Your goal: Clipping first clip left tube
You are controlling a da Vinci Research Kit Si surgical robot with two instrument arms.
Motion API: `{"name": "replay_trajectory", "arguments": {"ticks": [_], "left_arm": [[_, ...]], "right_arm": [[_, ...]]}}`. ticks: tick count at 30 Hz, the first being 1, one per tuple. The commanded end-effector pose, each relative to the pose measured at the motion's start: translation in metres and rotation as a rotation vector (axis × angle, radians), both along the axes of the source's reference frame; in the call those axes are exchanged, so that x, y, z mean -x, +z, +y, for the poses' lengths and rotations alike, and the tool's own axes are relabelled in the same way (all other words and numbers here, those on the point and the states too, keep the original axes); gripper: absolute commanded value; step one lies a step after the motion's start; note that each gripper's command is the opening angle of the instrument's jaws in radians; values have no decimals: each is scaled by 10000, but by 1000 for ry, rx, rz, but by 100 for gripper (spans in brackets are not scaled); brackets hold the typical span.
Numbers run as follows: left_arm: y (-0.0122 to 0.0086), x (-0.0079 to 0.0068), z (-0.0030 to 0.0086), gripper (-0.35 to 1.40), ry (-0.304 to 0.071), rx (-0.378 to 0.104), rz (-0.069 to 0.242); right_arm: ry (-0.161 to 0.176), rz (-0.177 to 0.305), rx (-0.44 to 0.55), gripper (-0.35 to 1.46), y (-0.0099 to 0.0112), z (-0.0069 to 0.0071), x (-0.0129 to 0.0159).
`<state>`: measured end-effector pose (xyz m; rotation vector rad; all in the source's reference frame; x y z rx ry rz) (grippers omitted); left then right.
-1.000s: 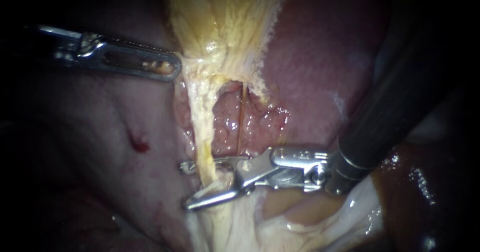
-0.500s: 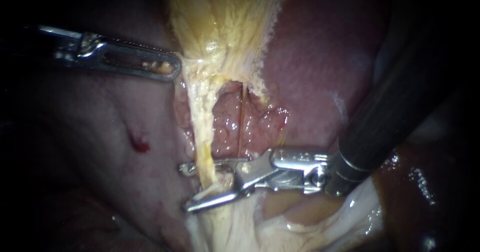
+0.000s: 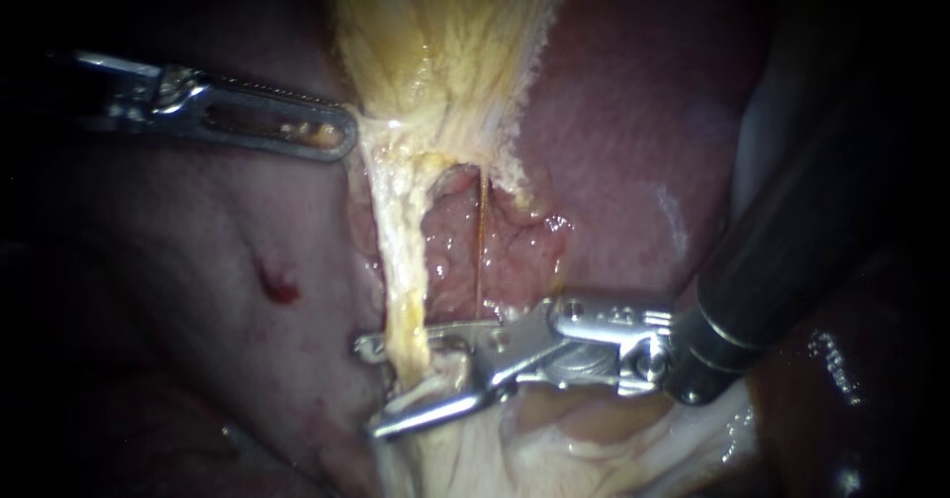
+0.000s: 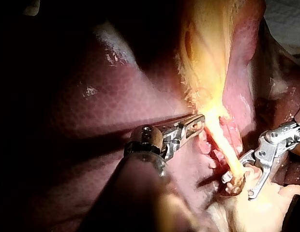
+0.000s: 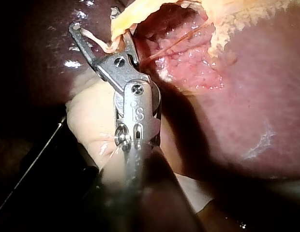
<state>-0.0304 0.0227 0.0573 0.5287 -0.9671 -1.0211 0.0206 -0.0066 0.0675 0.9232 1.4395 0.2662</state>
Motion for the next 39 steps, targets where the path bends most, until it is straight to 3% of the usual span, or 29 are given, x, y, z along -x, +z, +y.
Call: {"name": "replay_trajectory", "arguments": {"ticks": [1,17,24,31,39], "left_arm": [[0,0,0,-35,0,0,-1],[0,1,0,-35,0,0,0],[0,1,0,-35,0,0,0],[0,1,0,-35,0,0,0],[0,1,0,-35,0,0,0]], "right_arm": [[0,0,0,50,0,0,0],[2,6,-2,38,9,5,3],[0,4,-2,18,16,9,10],[1,-1,-2,-35,15,8,15],[2,-1,-8,-35,16,10,16]]}}
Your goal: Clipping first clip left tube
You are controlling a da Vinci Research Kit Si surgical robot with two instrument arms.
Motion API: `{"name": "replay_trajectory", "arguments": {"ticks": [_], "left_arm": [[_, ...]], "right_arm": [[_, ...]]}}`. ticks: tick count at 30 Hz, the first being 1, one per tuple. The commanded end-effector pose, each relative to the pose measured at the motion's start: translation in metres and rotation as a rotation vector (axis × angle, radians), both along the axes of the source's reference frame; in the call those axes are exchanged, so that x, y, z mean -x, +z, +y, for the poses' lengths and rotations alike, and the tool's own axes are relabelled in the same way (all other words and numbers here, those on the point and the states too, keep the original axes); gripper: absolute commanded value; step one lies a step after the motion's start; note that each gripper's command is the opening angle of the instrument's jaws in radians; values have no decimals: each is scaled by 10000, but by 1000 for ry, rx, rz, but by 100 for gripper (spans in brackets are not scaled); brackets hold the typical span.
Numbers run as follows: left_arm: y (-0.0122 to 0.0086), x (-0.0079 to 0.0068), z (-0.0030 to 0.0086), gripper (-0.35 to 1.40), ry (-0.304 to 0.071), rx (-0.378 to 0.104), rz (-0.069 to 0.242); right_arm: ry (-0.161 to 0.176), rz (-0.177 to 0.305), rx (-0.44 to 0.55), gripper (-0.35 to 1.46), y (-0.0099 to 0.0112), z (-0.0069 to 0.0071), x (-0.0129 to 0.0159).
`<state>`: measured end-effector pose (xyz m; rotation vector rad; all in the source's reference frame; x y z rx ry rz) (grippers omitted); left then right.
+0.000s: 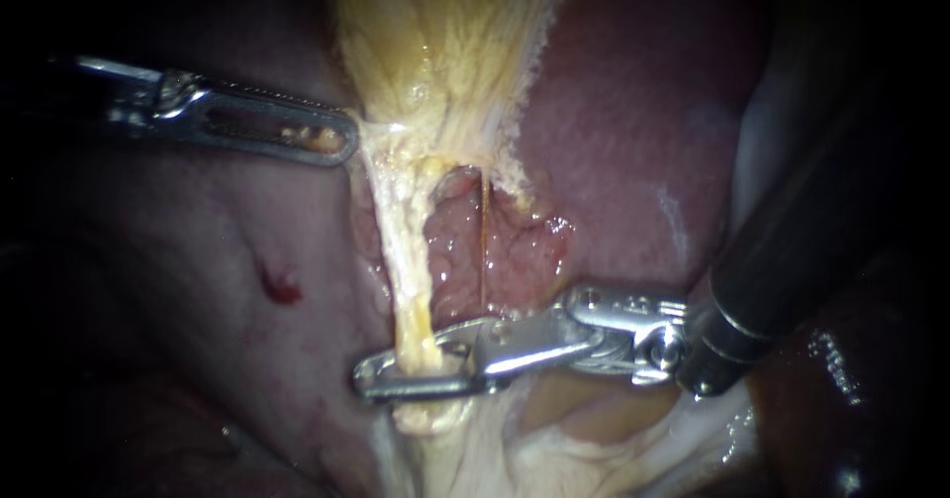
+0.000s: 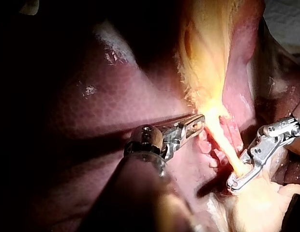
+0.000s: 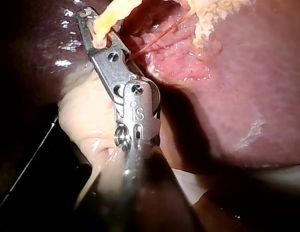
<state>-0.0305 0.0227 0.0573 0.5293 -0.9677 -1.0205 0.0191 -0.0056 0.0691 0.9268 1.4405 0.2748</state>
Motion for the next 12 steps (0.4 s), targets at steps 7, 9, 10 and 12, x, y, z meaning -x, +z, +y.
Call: {"name": "replay_trajectory", "arguments": {"ticks": [7,9,10,12], "left_arm": [[0,0,0,-35,0,0,0],[0,0,0,-35,0,0,0],[0,0,0,-35,0,0,0],[0,0,0,-35,0,0,0]], "right_arm": [[-1,0,0,-35,1,1,0],[-1,0,0,-35,1,1,1],[-1,0,0,-35,2,1,1],[0,0,-5,-35,2,2,1]]}}
